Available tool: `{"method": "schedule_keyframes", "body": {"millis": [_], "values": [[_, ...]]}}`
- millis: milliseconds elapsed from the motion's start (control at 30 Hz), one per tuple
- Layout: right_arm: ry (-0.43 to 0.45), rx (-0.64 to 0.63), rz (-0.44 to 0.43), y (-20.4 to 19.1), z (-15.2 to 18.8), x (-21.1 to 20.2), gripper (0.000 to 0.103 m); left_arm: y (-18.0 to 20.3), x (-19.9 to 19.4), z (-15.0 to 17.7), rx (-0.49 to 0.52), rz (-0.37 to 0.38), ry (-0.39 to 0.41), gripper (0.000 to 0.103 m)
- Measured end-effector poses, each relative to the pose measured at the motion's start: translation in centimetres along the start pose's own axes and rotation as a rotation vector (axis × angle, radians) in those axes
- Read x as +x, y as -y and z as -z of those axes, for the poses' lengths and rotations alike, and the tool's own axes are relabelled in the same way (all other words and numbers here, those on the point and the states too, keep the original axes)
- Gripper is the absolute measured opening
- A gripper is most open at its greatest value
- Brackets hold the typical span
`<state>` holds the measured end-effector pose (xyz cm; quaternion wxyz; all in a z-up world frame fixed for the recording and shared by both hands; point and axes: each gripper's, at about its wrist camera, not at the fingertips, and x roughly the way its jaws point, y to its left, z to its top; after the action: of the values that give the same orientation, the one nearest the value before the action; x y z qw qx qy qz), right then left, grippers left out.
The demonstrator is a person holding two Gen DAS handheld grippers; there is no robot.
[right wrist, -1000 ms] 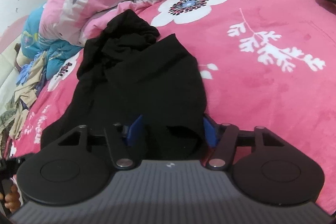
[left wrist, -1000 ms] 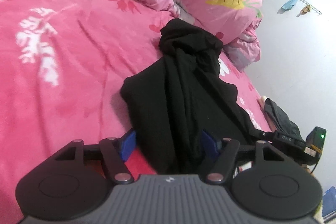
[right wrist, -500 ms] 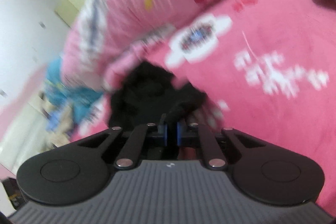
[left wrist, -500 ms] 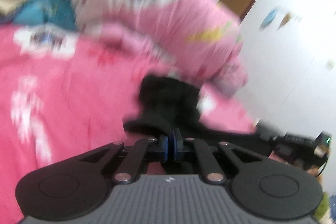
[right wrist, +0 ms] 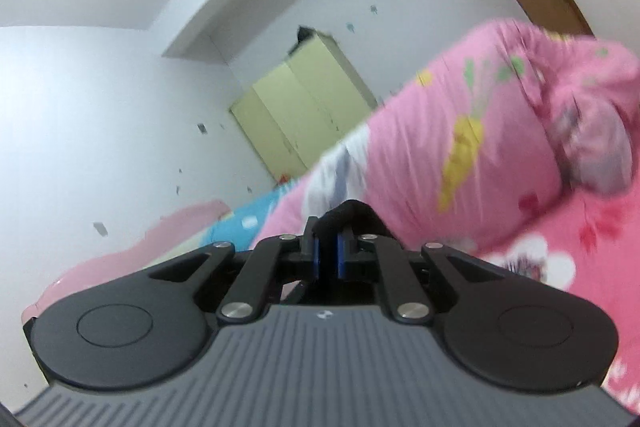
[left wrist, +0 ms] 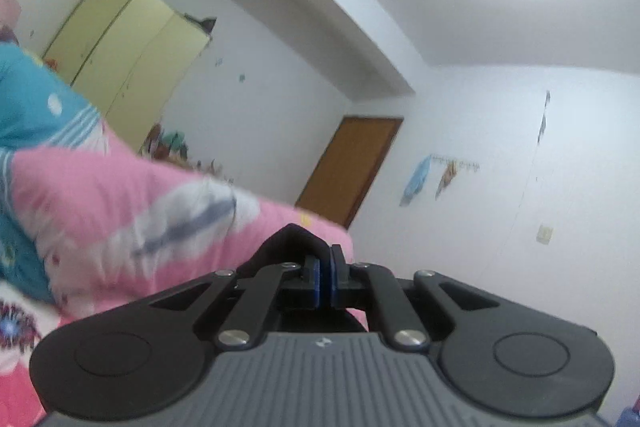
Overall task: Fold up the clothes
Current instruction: 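Lift the T-shirt high with both grippers and shake it out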
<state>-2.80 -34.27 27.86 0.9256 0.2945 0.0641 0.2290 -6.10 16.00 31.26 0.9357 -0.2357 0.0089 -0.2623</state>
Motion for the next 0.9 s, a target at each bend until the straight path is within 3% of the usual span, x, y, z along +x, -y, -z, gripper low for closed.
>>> {"method": "schedule_keyframes", "body": {"millis": [267,567,700,900], "values": [[0.064,-0.029,-0.01,-2.5,-7.1,-0.6,0.006,3.9,-0.4,-4.2,0.083,0.002,0.095,0.005],[0.129,-0.092,-0.031,-4.7,-8.8,-2.7,0.006,8.0,-1.5,-5.8,0.128,0.052,0.13,0.006],[0.154,-0.092,-0.008,-4.4,-10.3,-3.0,0.006,10.6,-0.3,-6.3,0.135,0.115,0.096,0.006],[0.201,-0.056,0.084,-2.9,-15.5,-3.5,0.006,15.6,2.4,-5.3,0.108,0.325,0.0,0.006]]}}
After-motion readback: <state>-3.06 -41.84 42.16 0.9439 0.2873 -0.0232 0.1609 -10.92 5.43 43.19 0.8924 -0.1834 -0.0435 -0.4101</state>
